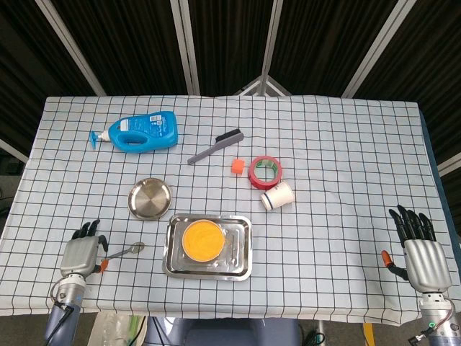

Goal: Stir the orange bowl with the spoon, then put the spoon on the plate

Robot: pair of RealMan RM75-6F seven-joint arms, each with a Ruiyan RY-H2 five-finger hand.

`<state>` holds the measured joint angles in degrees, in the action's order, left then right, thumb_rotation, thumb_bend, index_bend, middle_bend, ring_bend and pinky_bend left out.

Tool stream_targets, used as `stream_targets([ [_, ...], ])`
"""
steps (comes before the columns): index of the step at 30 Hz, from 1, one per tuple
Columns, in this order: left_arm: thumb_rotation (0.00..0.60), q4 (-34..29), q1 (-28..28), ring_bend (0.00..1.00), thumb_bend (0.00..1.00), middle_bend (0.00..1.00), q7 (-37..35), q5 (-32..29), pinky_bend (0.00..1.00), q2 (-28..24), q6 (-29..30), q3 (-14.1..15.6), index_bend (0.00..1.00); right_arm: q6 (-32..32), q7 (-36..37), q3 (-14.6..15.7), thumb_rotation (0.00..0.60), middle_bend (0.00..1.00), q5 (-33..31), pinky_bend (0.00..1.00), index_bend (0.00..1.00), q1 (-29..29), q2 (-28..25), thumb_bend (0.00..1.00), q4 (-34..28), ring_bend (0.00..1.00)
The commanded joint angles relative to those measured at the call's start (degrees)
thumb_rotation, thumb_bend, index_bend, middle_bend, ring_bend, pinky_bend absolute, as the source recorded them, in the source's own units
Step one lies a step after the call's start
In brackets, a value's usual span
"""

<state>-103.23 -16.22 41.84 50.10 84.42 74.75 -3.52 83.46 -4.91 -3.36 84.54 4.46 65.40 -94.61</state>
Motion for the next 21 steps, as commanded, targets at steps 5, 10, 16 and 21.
stream_targets([
  [5,0.6,0.32,-0.35,0.01,0.45,0.04,0.72,-1.11,0.11,1.37,0.71,0.63,0.5,0.05,0.26,0.0,0.6,0.0,0.04,0.0,0.0,-0.04,-0.03,0.39,-0.02,0.0],
  [10,0.6,0.4,-0.6,0.01,0.47,0.04,0.82,-1.41,0.11,1.86,1.13,0.77,0.51,-0.01,0.22,0.01,0.6,0.0,-0.01,0.0,0.0,-0.04,-0.03,0.39,-0.06,0.0],
  [16,0.6,0.99,-0.93,0.01,0.47,0.04,1.12,-2.21,0.11,2.0,1.49,0.77,0.51,-0.07,0.26,-0.03,0.6,0.0,-0.18,0.0,0.0,-0.06,-0.06,0.39,-0.13,0.0],
  [21,0.6,1.22,-1.17,0.01,0.48,0.04,1.25,-2.54,0.11,2.19,1.51,1.07,0.5,-0.1,0.25,-0.04,0.6,0.0,-0.27,0.0,0.0,-0.08,-0.05,0.39,-0.2,0.0],
])
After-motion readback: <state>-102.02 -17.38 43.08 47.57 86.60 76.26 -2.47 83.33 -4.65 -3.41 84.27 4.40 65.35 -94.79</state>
